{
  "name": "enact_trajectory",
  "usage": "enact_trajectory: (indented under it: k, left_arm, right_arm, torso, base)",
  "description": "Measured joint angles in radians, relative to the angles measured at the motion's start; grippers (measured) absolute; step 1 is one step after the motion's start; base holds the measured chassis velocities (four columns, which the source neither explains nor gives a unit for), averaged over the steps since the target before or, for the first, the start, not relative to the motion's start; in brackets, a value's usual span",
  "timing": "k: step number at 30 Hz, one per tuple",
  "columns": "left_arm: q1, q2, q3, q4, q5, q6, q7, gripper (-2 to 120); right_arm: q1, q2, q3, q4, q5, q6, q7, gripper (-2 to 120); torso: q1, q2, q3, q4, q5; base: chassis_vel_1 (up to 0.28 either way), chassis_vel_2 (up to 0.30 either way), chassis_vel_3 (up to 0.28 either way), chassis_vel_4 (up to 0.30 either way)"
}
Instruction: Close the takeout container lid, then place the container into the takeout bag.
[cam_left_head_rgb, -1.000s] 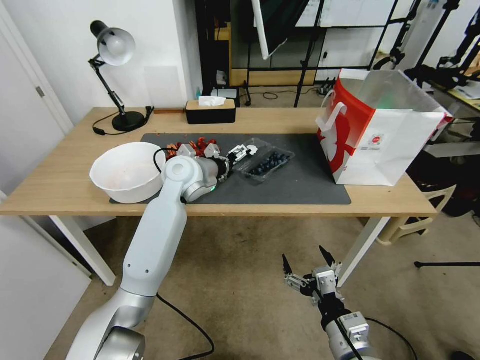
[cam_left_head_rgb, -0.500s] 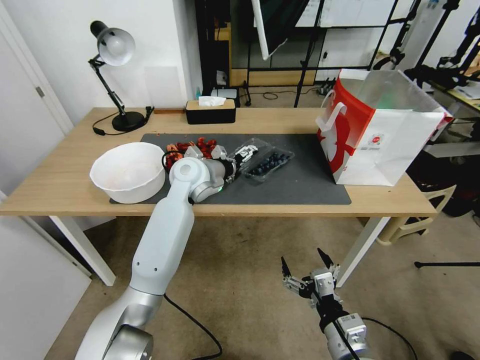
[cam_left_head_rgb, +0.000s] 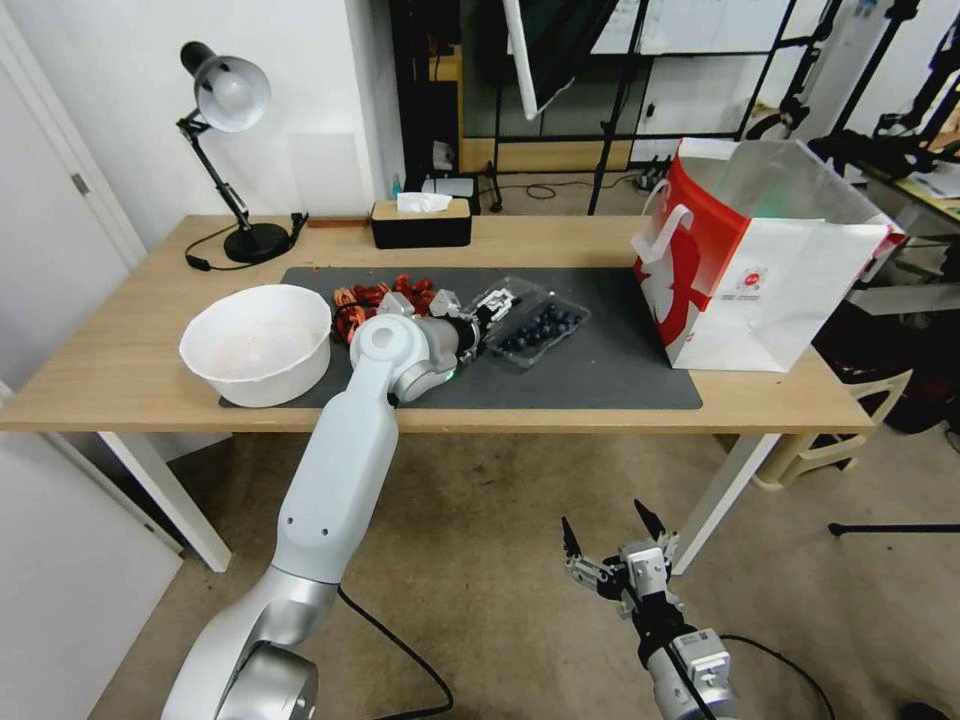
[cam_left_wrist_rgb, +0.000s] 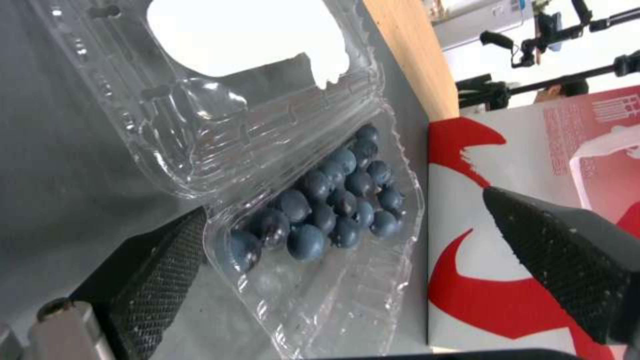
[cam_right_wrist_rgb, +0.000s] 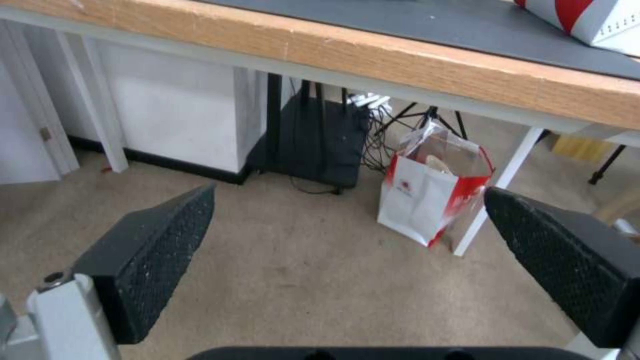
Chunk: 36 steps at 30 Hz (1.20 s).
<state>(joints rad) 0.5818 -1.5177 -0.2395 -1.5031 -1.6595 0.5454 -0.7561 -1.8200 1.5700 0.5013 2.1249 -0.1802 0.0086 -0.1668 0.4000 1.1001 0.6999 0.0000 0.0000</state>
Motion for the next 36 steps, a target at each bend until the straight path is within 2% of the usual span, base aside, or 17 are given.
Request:
enact_trajectory:
  k: [15,20,31,36]
  left_arm:
    - [0.012,-0.018,-0.006,0.012,0.008,-0.032,0.063,100]
    - [0.038,-0.035,0.003,-0.025,0.012,-0.052,0.105,100]
    - [0.087,-0.089,0.051,-0.076,0.055,-0.084,0.128,100]
    - [0.113,-0.091,0.081,-0.095,0.079,-0.102,0.143,100]
  right_arm:
    - [0.001,0.002,0.000,-0.020,-0.009,0.004,0.006,100]
    - [0.000,0.004,0.000,-0.028,-0.012,0.005,0.010,100]
    - [-0.003,0.006,0.002,-0.035,-0.014,0.011,0.012,100]
    - [-0.007,0.005,0.004,-0.039,-0.015,0.016,0.012,100]
  torso:
    - [0.000,0.000,0.000,0.0000,0.0000]
    - [0.000,0.000,0.000,0.0001,0.0000]
    - [0.000,0.000,0.000,0.0000,0.0001]
    - [0.000,0.000,0.000,0.0001,0.0000]
  base:
    - [0.000,0.000,0.000,0.000]
    - [0.000,0.000,0.000,0.000]
    - [0.000,0.000,0.000,0.000]
    - [0.000,0.000,0.000,0.000]
